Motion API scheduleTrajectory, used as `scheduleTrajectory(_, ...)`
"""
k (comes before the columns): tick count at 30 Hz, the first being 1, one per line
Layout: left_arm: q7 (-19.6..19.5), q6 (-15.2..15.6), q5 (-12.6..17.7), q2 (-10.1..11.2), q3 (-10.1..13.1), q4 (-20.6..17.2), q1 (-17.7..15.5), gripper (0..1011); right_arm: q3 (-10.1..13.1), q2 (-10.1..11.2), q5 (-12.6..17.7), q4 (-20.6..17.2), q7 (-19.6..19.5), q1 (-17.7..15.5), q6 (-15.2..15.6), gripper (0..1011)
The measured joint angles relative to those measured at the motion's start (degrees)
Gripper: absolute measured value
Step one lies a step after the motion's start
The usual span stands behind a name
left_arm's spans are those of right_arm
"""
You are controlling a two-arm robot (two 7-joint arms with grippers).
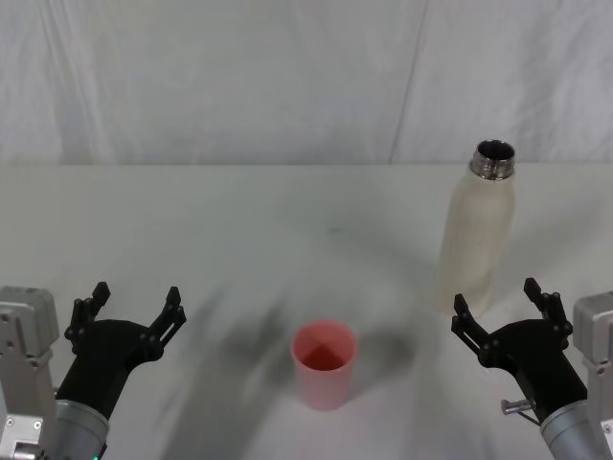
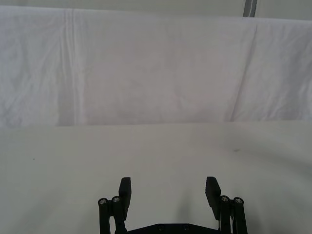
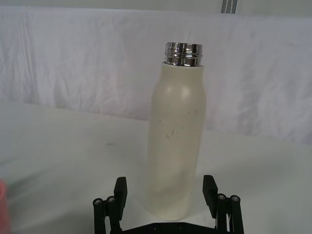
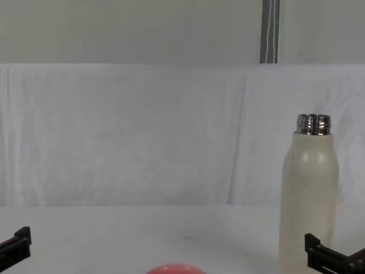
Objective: Grasp the thermos with one hand and pour water into the cup lid.
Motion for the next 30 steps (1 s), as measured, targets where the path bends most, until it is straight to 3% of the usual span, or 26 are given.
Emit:
scheduleTrajectory(7, 0.00, 0.00, 0.00, 0.00, 0.00, 0.00, 0.00, 1001, 0.43, -0.23, 0.03, -0.02, 0.48, -0.13, 0.02, 1002)
scheduleTrajectory(16, 0.00, 0.01, 0.00, 0.00, 0.00, 0.00, 0.00, 1001, 2.91, -1.33, 2.96, -0.13, 4.13, -0.20, 1.74, 1002)
scheduleTrajectory(30, 0.00, 0.00, 0.00, 0.00, 0.00, 0.00, 0.00, 1001, 5.03, -1.31, 5.63, 1.33, 9.88, 3.00, 5.93, 1002)
